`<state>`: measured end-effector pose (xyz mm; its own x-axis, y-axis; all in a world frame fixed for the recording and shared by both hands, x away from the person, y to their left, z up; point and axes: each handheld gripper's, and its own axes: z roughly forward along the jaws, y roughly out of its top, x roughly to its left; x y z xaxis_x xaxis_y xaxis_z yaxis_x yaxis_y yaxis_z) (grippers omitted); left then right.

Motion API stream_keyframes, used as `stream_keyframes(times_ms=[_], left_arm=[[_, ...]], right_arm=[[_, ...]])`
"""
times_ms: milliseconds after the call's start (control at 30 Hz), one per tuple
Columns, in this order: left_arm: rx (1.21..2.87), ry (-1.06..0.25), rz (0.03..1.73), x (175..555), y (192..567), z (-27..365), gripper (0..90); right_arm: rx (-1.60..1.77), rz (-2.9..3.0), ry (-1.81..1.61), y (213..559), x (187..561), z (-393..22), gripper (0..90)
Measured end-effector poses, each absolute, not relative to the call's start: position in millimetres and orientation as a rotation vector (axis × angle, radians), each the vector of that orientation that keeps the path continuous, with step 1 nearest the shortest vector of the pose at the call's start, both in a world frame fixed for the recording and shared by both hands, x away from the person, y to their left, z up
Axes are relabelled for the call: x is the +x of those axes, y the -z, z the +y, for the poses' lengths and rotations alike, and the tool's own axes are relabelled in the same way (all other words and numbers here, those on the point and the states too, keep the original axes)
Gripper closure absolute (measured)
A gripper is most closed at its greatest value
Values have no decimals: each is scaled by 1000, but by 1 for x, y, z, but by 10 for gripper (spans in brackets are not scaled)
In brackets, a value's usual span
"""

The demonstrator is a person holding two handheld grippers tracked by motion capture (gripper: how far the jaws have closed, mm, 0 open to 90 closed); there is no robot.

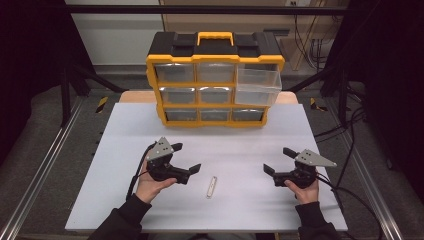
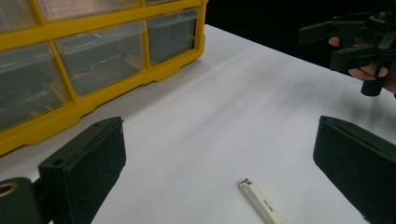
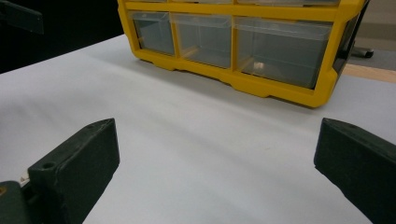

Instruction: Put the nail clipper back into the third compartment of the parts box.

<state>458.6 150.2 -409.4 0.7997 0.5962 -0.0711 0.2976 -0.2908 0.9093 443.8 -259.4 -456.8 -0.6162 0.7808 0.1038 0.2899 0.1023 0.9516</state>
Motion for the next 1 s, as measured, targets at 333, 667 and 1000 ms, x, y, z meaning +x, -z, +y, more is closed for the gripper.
stream_keyframes(times_ms=[333, 667, 1000], left_arm=[[1952, -324, 661, 458, 416, 125, 30], [2001, -291, 689, 456, 427, 105, 47], [2079, -296, 757, 452, 444, 92, 78]], right_arm=[[1042, 1959, -1531, 457, 444, -259, 8], [1036, 1959, -1528, 457, 444, -260, 7], [1040, 1963, -1528, 457, 444, -259, 7]])
